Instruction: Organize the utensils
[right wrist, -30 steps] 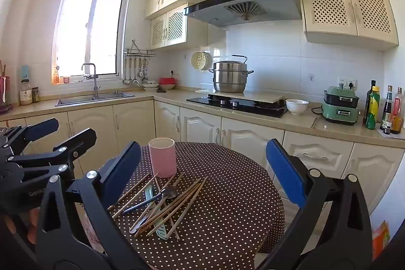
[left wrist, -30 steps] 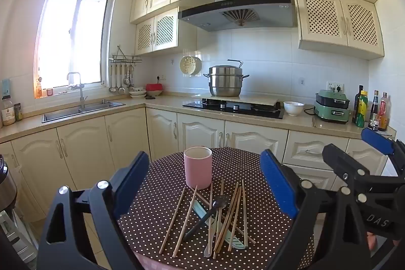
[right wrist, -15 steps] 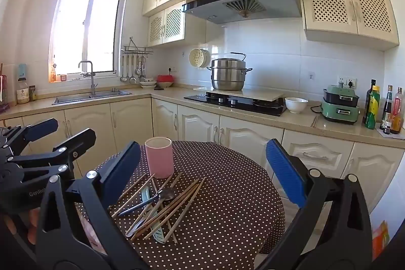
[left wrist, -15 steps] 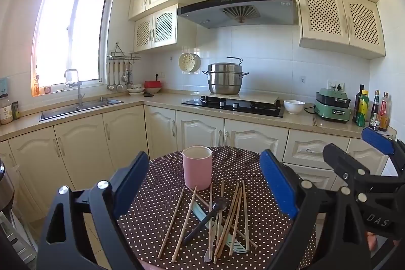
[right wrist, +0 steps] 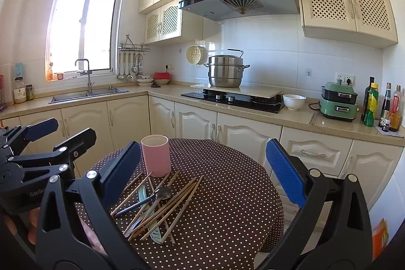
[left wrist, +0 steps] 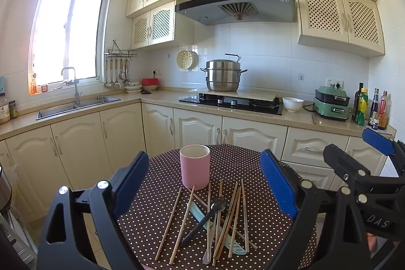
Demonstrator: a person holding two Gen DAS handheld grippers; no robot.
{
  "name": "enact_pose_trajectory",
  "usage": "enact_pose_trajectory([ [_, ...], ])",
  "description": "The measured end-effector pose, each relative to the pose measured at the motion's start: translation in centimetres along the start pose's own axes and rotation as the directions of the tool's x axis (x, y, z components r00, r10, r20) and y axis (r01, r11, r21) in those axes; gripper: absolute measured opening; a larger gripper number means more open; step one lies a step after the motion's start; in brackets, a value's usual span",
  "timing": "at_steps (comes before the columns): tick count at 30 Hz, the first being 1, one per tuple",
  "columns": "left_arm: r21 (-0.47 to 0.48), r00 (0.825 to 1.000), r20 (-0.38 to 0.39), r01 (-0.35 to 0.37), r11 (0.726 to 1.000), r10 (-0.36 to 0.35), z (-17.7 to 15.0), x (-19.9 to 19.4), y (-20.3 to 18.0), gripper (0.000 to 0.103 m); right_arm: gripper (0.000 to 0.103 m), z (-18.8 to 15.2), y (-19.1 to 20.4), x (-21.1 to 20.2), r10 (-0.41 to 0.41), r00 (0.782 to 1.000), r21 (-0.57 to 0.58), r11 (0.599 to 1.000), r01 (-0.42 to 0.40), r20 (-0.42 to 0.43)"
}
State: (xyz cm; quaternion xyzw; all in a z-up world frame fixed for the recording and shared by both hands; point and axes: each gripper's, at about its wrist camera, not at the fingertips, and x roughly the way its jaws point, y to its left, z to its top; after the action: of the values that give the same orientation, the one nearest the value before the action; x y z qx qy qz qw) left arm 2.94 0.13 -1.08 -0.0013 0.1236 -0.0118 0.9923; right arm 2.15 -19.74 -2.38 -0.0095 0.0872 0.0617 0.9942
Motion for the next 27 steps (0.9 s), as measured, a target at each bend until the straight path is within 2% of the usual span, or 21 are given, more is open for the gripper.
enact_pose_trajectory([
  [27,0.012,1.0,-0.014,0.0,1.0,0.0,0.21,0.33,-0.44,0.088,0.097,-0.3,-0.54,0.43,0.0,1.0,0.021,1.0,0.001,-0.019],
])
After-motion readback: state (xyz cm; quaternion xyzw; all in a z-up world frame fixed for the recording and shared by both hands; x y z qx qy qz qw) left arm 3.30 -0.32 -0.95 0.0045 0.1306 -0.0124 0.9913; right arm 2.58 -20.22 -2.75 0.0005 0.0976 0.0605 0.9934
